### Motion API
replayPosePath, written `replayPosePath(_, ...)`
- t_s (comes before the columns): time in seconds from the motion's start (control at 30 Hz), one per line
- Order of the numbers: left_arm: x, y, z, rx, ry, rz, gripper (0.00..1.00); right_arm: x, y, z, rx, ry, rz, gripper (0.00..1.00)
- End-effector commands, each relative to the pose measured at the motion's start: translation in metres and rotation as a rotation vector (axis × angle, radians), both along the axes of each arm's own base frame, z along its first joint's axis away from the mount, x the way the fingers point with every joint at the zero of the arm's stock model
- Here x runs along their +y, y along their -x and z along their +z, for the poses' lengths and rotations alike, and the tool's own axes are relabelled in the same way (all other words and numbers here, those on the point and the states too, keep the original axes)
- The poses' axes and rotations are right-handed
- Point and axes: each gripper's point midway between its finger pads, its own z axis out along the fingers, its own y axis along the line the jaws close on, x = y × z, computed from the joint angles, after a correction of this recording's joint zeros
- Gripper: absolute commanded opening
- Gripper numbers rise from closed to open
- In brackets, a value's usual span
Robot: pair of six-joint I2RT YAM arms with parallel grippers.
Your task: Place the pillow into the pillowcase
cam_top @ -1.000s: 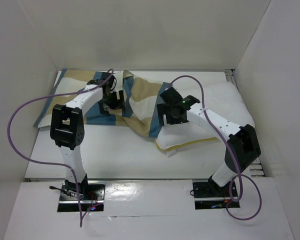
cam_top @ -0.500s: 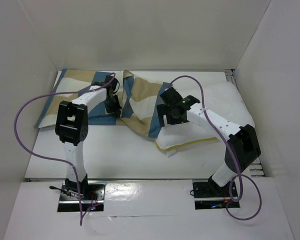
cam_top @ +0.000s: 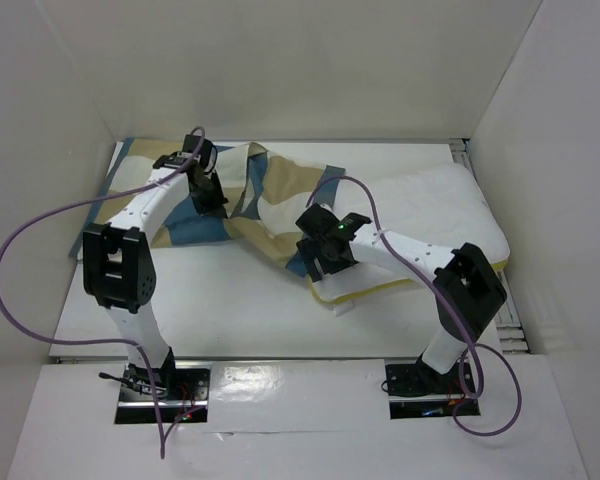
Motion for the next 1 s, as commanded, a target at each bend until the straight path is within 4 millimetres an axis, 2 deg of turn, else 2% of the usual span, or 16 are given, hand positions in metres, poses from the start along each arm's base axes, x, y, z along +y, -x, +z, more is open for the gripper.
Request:
replayPosePath(0.0, 0.005, 0.009, 0.023, -0.026, 0.015, -0.01, 0.0, 0.008, -0.002, -0.02, 0.019, -0.022, 0.021, 0.92)
replayPosePath(0.1, 0.015, 0.016, 0.033, -0.041, 0.011, 0.022, 0.0, 0.01, -0.003, -0.019, 0.013, -0.028, 0.021, 0.84)
replayPosePath(0.17, 0.031, 0.014, 0.043, -0.067, 0.01, 0.072, 0.0, 0.009, -0.004, -0.016, 0.006, -0.03, 0.031, 0.9)
replayPosePath(0.2, 0.036, 0.016, 0.047, -0.078, 0.011, 0.084, 0.0, 0.009, -0.004, -0.016, 0.005, -0.026, 0.039, 0.99)
replayPosePath(0.3, 0.044, 0.016, 0.052, -0.09, 0.023, 0.085, 0.0, 0.007, -0.001, -0.017, 0.008, -0.024, 0.039, 0.98)
replayPosePath(0.33, 0.044, 0.016, 0.052, -0.09, 0.023, 0.085, 0.0, 0.005, 0.001, -0.02, 0.015, -0.021, 0.031, 0.72)
replayPosePath(0.43, 0.044, 0.021, 0.051, -0.082, 0.021, 0.062, 0.0, -0.001, -0.007, -0.018, -0.015, -0.008, -0.001, 0.1)
replayPosePath(0.47, 0.048, 0.024, 0.05, -0.073, 0.014, 0.06, 0.0, -0.008, -0.02, -0.007, -0.05, -0.014, -0.05, 0.0)
replayPosePath(0.57, 0.055, 0.031, 0.048, -0.056, -0.011, 0.052, 0.0, -0.018, -0.049, 0.032, -0.137, -0.077, -0.123, 0.0)
replayPosePath(0.6, 0.059, 0.031, 0.052, -0.068, -0.011, 0.061, 0.0, -0.035, -0.063, 0.049, -0.172, -0.1, -0.184, 0.0)
replayPosePath(0.67, 0.059, 0.038, 0.052, -0.066, -0.015, 0.053, 0.0, -0.041, -0.086, 0.083, -0.225, -0.194, -0.23, 0.0)
replayPosePath(0.7, 0.057, 0.042, 0.052, -0.064, -0.004, 0.048, 0.0, -0.058, -0.099, 0.096, -0.255, -0.215, -0.282, 0.0)
replayPosePath(0.77, 0.055, 0.056, 0.047, -0.039, 0.009, 0.051, 0.0, -0.067, -0.117, 0.117, -0.297, -0.253, -0.32, 0.0)
replayPosePath(0.83, 0.047, 0.07, 0.04, -0.01, 0.034, 0.038, 0.0, -0.078, -0.15, 0.157, -0.39, -0.3, -0.369, 0.0)
replayPosePath(0.87, 0.048, 0.075, 0.036, 0.0, 0.033, 0.038, 0.0, -0.077, -0.154, 0.17, -0.417, -0.318, -0.368, 0.0)
replayPosePath(0.97, 0.039, 0.097, 0.015, 0.07, 0.041, 0.021, 0.0, -0.082, -0.17, 0.188, -0.453, -0.339, -0.36, 0.0)
